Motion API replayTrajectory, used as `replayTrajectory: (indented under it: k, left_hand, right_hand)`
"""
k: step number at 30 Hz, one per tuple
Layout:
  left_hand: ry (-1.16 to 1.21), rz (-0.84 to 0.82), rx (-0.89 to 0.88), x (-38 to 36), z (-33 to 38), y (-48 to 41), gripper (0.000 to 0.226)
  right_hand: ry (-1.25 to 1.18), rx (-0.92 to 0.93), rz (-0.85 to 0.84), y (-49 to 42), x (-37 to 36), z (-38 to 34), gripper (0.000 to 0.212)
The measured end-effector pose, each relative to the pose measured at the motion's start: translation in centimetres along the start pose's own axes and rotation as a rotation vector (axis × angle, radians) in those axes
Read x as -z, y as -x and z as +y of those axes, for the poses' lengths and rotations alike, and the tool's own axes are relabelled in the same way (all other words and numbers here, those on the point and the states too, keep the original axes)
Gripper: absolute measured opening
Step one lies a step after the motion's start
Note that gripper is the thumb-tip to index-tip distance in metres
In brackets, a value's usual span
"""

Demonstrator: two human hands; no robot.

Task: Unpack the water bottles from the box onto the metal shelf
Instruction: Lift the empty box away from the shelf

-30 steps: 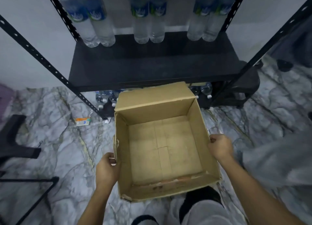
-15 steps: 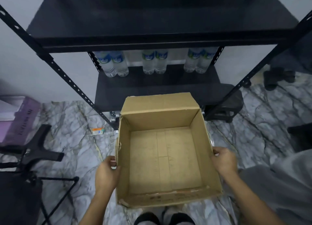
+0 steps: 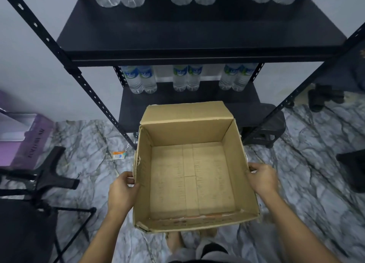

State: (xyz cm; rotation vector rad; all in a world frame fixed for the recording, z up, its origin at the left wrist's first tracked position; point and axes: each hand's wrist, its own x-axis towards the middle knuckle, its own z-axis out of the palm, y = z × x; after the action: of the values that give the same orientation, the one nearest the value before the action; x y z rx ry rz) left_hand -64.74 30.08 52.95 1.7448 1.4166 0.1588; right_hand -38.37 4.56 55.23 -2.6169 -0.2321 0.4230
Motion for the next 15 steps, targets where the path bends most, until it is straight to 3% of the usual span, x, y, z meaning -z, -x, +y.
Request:
replayTrajectory:
  k: [9,15]
  left_hand:
    - [-0.027,0.008,-0.029,-0.4,1.7,-0.2,0.010]
    - [-0.048,-0.060,-0.075,-2.2,4.6,-1.3,0.009]
  right_hand:
    - [-0.070,0.035,0.007,-1.0,0.3,0.7,0.016]
    - [-0.132,-0.039,0.036,-1.6,1.4,3.0,0.022]
